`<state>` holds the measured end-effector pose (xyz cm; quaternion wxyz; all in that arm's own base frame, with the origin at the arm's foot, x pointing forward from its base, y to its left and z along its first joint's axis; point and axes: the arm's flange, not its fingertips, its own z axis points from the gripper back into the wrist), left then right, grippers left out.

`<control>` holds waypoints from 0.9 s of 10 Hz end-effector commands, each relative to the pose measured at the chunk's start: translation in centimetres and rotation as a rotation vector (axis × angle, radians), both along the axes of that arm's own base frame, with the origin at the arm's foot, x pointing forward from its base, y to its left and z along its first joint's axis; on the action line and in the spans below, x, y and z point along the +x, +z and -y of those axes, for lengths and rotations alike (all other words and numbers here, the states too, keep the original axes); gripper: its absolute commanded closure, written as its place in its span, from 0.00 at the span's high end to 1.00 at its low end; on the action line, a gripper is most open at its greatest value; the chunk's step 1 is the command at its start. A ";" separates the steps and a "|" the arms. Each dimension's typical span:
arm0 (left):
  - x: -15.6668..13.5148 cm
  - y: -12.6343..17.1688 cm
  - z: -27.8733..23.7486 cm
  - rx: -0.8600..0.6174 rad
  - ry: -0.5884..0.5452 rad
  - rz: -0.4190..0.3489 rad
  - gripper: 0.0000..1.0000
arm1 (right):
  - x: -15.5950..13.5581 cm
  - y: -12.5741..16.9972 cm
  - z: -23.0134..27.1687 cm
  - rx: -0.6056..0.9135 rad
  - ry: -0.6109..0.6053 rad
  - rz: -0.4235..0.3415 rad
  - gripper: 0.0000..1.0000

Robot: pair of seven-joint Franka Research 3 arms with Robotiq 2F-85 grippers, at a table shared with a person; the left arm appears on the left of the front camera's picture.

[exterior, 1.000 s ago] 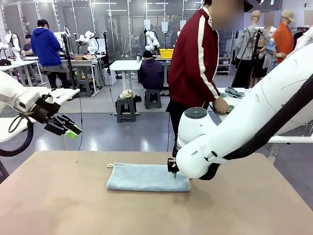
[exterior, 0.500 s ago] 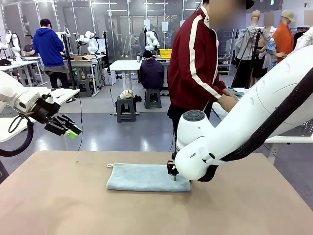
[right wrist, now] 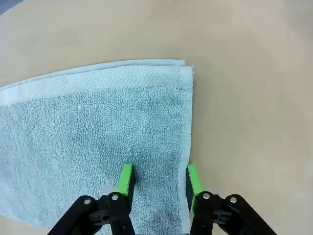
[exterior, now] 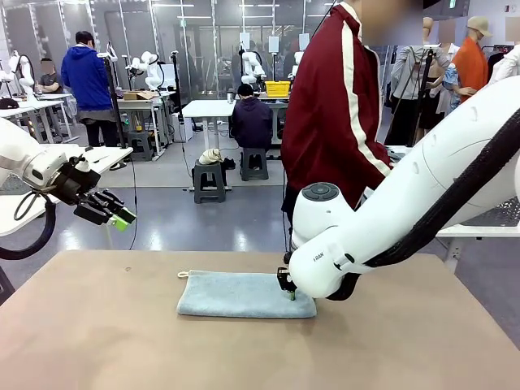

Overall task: Fold the towels and place them in the basket.
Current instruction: When a person lays out a Towel with hook on the table, fold it in half twice.

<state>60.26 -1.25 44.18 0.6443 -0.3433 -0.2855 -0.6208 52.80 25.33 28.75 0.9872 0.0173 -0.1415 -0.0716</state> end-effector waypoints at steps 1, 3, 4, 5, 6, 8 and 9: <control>0.3 0.1 0.0 -0.001 -0.012 0.004 0.54 | 0.1 -0.7 -0.5 -0.011 -0.048 0.000 0.34; 0.3 0.1 0.0 -0.001 -0.012 0.004 0.54 | 0.1 -0.7 -0.4 -0.011 -0.049 -0.006 0.15; 0.3 0.1 0.0 -0.001 -0.012 0.004 0.54 | 0.1 -0.7 -0.4 -0.011 -0.049 -0.009 0.29; 0.3 0.1 0.0 -0.001 -0.012 0.004 0.54 | 0.1 -0.7 -0.4 -0.014 -0.050 -0.011 0.00; 0.3 0.1 0.0 -0.001 -0.012 0.004 0.54 | 0.1 -0.7 -0.4 -0.017 -0.050 -0.013 0.10; 0.3 0.1 0.0 -0.001 -0.012 0.004 0.54 | 0.1 -0.4 -0.1 -0.015 -0.046 -0.014 0.00; 0.3 0.1 0.0 -0.001 -0.012 0.004 0.54 | 0.2 -0.2 0.3 -0.010 -0.042 -0.014 0.00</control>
